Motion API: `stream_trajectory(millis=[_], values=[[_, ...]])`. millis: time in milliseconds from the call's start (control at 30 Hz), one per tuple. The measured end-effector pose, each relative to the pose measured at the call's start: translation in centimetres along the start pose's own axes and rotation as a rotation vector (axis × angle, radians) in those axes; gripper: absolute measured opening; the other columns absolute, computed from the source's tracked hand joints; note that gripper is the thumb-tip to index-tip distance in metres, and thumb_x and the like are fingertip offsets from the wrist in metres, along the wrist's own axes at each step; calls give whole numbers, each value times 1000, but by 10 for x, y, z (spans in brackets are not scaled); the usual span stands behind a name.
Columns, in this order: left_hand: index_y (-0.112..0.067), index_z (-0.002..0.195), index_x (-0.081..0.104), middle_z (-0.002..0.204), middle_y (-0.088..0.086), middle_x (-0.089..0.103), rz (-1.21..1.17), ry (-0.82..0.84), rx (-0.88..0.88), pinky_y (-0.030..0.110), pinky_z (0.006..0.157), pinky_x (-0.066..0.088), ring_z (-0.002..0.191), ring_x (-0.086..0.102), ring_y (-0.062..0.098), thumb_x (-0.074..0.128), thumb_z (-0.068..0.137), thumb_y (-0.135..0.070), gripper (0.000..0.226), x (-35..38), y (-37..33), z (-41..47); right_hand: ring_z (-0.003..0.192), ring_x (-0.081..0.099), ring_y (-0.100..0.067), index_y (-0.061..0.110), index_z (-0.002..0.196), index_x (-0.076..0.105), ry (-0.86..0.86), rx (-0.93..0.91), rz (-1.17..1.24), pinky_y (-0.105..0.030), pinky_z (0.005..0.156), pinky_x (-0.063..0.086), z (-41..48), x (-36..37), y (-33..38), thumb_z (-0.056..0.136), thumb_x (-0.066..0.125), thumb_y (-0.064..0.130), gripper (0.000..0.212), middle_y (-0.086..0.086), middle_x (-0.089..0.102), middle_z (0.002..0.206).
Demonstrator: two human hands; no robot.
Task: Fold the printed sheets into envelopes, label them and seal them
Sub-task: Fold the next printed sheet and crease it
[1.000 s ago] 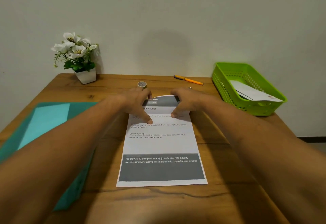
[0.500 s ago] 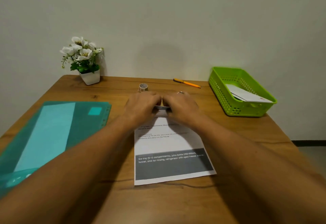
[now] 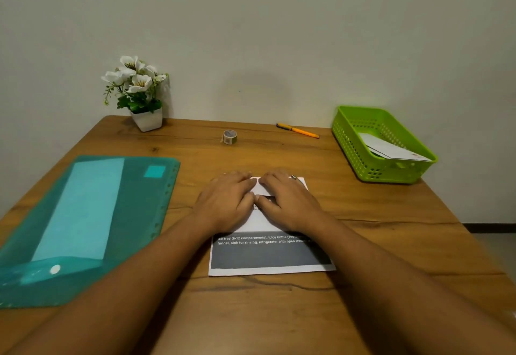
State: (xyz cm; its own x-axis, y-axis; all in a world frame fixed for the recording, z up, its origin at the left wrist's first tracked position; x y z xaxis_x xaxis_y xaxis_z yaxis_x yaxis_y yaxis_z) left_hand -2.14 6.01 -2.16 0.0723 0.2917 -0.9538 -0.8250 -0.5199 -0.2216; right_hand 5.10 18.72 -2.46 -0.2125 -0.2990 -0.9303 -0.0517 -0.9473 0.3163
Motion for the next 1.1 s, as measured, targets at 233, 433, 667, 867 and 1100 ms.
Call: stream_trajectory(millis=[233, 433, 667, 867, 1100], values=[[-19, 165, 16, 172, -1, 12, 78, 147, -41, 43, 128, 4, 158, 7, 20, 27, 108, -37, 60, 18, 7, 13, 160, 13, -26, 11, 163, 23, 99, 74, -71, -44, 130, 9, 13, 24, 1, 110, 30, 36, 60, -9, 20, 172], [-15, 164, 0, 173, 3, -4, 166, 243, -73, 42, 129, -2, 159, -5, 18, 13, 108, -50, 67, 20, 19, 11, 161, -6, -21, 14, 166, 2, 230, 140, -161, -47, 129, -4, 8, 18, -30, 107, 16, 60, 76, -3, -3, 175], [-14, 163, -7, 172, 6, -11, 223, 355, -152, 42, 128, -3, 158, -10, 20, 11, 104, -62, 78, 7, 46, 6, 160, -11, -18, 19, 166, -4, 294, 256, -189, -48, 128, -5, -13, -3, -82, 103, 10, 68, 81, 2, -11, 174], [-29, 157, 32, 161, 0, 32, 156, 385, -68, 52, 118, 34, 145, 31, 24, 54, 89, -74, 85, -20, 39, 30, 147, 35, -33, 20, 156, 35, 320, 193, -155, -51, 119, 31, 9, -31, -74, 97, 51, 66, 77, -7, 37, 163], [-32, 146, 45, 136, -3, 49, 34, 544, -111, 40, 105, 47, 125, 49, 20, 82, 79, -55, 79, -21, 33, 55, 120, 52, -23, 26, 142, 53, 433, 95, -88, -44, 103, 49, 38, -36, -48, 78, 83, 54, 76, 2, 53, 129]])
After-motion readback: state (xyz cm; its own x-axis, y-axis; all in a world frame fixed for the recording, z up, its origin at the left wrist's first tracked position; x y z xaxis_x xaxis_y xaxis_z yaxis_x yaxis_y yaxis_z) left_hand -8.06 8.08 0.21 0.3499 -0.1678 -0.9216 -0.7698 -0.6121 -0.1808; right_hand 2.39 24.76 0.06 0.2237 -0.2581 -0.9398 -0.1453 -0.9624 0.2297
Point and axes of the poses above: each hand's wrist, its own z-axis towards the middle knuckle, its own x-axis out of the palm, y = z × x, the point moved 6 cm from there along z, towards the middle knuckle
